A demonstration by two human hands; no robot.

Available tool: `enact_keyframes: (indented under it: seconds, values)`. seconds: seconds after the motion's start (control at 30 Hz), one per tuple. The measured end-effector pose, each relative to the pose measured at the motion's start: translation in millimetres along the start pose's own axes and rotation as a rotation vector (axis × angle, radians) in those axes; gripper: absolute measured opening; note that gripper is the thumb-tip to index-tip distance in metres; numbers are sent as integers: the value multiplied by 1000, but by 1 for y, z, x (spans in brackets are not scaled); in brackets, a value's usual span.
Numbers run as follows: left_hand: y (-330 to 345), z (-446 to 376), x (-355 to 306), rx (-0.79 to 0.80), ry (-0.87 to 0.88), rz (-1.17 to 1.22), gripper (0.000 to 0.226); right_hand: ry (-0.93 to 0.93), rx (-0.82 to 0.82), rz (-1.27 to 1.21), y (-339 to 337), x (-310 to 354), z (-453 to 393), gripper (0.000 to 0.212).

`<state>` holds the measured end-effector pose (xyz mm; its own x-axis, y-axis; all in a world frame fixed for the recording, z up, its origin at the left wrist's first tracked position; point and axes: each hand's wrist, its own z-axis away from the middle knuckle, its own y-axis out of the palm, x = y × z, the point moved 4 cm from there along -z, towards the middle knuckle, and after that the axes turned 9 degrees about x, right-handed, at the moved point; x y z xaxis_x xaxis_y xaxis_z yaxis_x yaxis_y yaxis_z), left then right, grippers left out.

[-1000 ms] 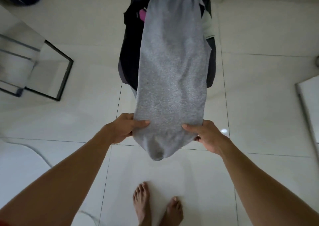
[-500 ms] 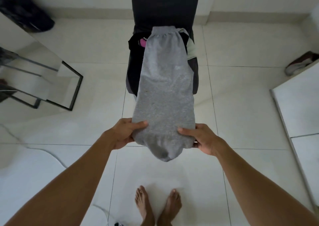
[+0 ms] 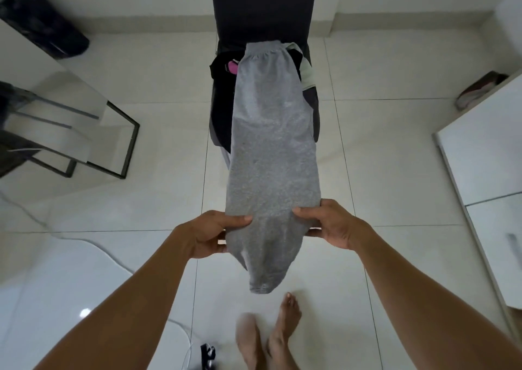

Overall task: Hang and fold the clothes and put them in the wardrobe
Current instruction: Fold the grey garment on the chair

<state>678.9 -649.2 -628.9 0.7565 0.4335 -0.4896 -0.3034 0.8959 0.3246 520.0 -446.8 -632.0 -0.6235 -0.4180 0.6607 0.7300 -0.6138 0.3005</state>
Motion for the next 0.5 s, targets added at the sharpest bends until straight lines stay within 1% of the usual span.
enact_keyframes:
  seconds: [0.07,0.13,0.2,0.23,0.3,0.37,0.4,0.43,0.5]
  values:
    - [5,6,2,1,-5,-24,53,22,24,21,5,-3,7,60]
    - [9,11,0,-21,-21,-45,53,32,-6,20,6,-5,15,59]
    - [12,14,-1,-65,-17,-41,53,58,0,43,11,-8,24,52]
    - [13,16,-1,-71,-11,-20,57,79,27,62,15,-10,29,47]
    - [18,21,0,-48,-7,-45,75,68,41,78,21,-14,34,40]
    - [19,25,4,-34,13,-113,97,5,-28,24,24,-14,37,38]
    - [19,27,5,-41,33,-121,101,-21,-76,-19,25,-13,39,36]
    - [20,29,5,-37,56,-112,100,-24,-106,-48,26,-12,41,35]
    - [26,33,6,-11,82,-61,84,26,-73,-36,33,-13,48,34]
